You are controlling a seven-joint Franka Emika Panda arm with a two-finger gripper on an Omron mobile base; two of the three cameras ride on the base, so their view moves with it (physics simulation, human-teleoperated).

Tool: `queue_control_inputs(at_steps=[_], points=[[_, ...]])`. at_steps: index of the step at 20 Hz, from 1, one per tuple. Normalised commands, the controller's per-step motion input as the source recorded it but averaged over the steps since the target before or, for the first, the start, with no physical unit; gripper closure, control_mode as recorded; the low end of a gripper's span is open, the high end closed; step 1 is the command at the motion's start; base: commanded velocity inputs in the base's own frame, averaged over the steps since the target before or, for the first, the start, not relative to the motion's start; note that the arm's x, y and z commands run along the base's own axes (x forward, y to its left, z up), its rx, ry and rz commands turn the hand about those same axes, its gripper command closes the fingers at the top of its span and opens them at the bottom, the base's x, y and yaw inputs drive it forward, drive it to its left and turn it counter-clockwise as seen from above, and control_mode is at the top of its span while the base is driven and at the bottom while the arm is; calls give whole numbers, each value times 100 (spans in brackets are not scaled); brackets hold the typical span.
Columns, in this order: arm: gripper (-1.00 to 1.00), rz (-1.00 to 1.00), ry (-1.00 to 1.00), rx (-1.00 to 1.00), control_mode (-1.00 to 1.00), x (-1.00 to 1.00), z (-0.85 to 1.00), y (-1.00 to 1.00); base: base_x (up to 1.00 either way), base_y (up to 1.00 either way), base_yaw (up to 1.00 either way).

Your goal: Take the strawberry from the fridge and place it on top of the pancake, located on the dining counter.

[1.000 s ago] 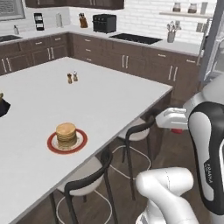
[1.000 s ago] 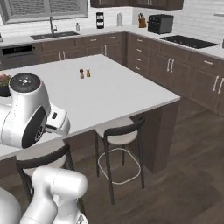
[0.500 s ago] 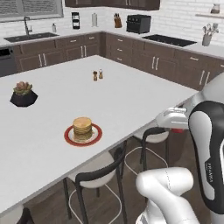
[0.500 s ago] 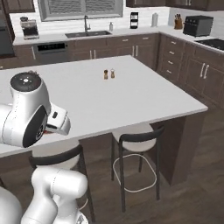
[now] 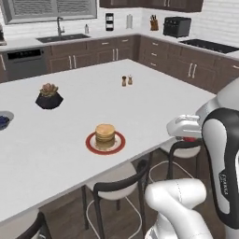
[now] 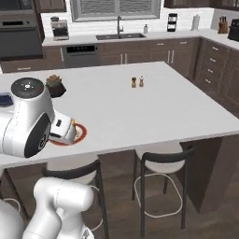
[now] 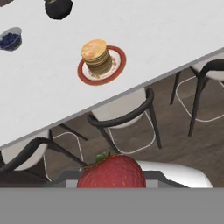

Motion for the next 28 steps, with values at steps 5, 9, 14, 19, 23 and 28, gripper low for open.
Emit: queue_control_inputs(at_steps=[5,9,14,19,23,28], points=[[100,0,0,0,100,0,0,0,47,-6,43],[100,0,0,0,100,0,0,0,44,-9,41],[100,0,0,0,100,0,0,0,59,-2,38],[100,0,0,0,100,0,0,0,64,-11,30],[100,0,0,0,100,0,0,0,90,-31,9],[100,0,0,0,100,0,0,0,99,-15,3]])
